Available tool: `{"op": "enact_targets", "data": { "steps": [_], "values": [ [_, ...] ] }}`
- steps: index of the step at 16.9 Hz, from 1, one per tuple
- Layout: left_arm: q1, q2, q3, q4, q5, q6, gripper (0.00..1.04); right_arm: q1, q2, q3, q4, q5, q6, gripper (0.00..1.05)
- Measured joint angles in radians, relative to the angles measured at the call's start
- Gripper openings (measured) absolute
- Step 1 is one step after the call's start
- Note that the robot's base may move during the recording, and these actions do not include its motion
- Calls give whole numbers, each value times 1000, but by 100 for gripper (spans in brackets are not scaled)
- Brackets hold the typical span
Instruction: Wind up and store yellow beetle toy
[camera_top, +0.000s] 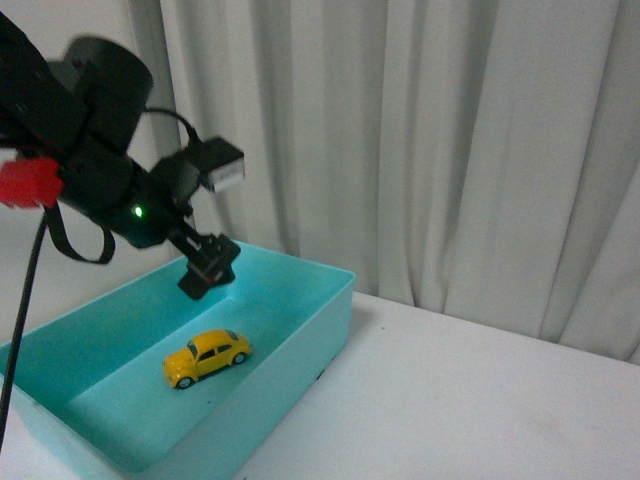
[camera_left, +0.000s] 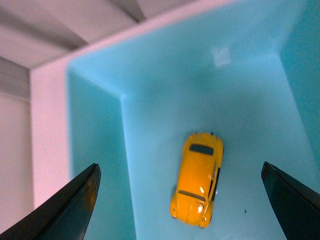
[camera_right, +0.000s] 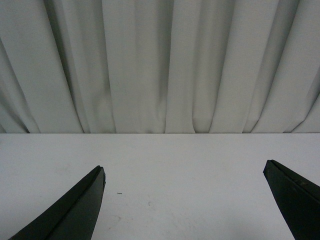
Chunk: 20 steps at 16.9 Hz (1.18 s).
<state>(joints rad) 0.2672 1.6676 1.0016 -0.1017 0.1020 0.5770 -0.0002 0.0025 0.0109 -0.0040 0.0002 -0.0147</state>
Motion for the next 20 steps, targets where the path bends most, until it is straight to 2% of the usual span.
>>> {"op": "enact_targets", "data": {
  "steps": [4, 5, 6, 7, 9, 13, 14, 17, 18, 20],
  "values": [
    [-11, -290, -97, -23, 53, -10, 98, 0, 0, 0, 0, 0, 0, 98],
    [-9, -385, -156, 91, 100, -57, 95, 0, 0, 0, 0, 0, 0, 98],
    [-12, -468, -251, 298, 132, -156, 86, 0, 0, 0, 0, 0, 0, 98],
    [-16, -593, -374, 440, 140, -288, 76, 0, 0, 0, 0, 0, 0, 98],
    [-32, -830, -539, 477, 126, -483, 52, 0, 0, 0, 0, 0, 0, 98],
    [-119, -964, -733, 514, 47, -560, 7, 0, 0, 0, 0, -2, 0, 98],
    [-132, -992, -761, 517, 34, -568, 2, 0, 0, 0, 0, 0, 0, 98],
    [-190, -1092, -839, 512, -26, -571, 2, 0, 0, 0, 0, 0, 0, 98],
    [-251, -1116, -861, 504, -90, -572, 2, 0, 0, 0, 0, 0, 0, 98],
    [-270, -1175, -893, 484, -103, -573, 2, 0, 0, 0, 0, 0, 0, 98]
  ]
}}
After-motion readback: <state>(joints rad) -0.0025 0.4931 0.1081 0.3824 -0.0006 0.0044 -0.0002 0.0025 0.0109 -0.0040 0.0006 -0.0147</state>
